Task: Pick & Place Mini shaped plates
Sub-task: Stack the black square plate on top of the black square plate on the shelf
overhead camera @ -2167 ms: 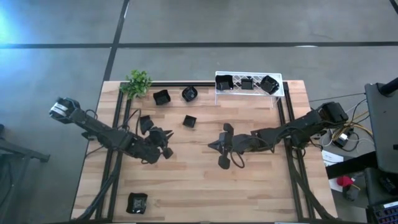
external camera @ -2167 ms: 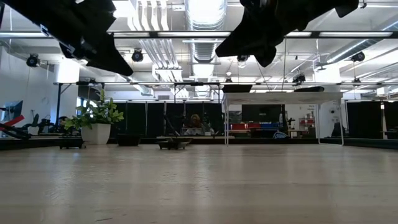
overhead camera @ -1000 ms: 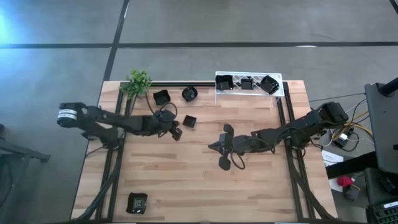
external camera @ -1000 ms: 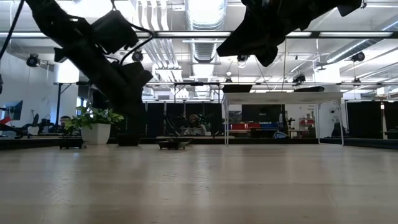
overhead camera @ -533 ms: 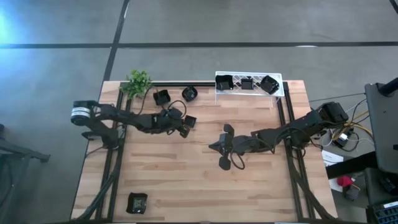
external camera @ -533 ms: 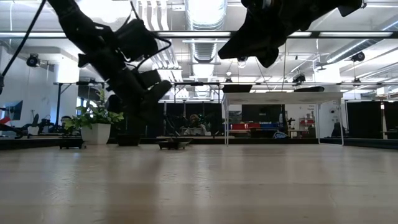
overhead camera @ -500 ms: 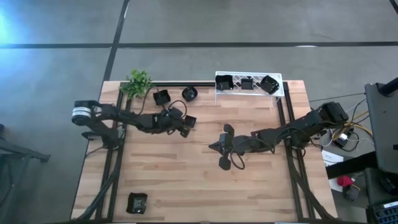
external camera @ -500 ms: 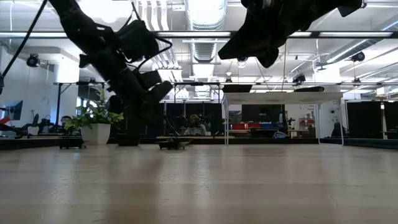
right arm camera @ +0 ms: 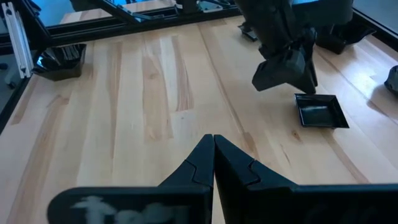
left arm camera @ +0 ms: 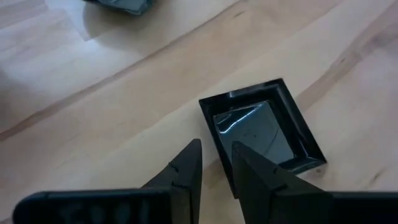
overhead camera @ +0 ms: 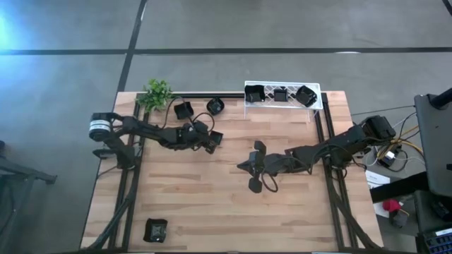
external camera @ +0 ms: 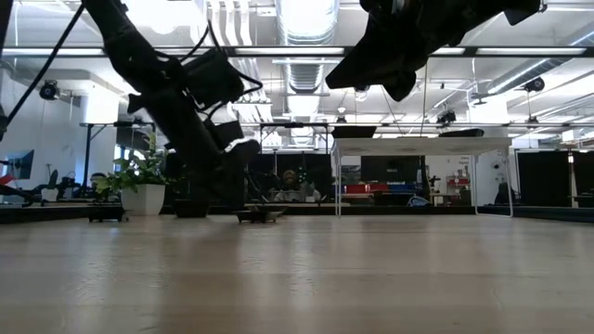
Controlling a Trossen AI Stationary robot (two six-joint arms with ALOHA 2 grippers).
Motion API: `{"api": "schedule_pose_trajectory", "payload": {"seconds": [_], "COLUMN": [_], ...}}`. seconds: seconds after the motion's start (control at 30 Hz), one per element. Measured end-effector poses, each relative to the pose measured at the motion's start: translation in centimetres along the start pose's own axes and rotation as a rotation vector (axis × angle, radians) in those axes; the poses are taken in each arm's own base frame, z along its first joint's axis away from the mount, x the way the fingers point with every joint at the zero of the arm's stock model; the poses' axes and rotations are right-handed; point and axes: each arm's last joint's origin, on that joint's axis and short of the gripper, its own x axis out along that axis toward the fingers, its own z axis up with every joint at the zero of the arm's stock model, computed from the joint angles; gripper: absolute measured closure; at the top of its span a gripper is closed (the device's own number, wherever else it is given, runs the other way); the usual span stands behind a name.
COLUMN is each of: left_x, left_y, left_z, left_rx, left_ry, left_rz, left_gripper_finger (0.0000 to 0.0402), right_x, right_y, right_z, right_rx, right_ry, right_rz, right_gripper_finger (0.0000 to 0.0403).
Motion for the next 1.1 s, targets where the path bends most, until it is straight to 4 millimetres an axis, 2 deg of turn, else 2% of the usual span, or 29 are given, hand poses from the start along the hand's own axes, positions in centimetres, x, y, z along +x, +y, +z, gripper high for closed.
{"api": "schedule_pose_trajectory", "payload": {"seconds": [0.4,1.1], "left_x": [0.95,0.98], "left_y": [-0.18,-0.21], "left_z": [-0.47,-0.46], "left_rx": [0.0,-0.024], "left_ry": [0.0,-0.003], "left_rz": [-0.001,-0.003], "left_gripper_finger": [0.0321,0.0321], "right_x": [0.0,0.0], "right_y": [0.0,0.0], "right_z": [0.0,0.01], "right_rx": [0.0,-0.003], "right_ry": [0.0,-0.001], "right_rz": [0.0,0.0], "right_gripper_finger": [0.0394,0.0394]}}
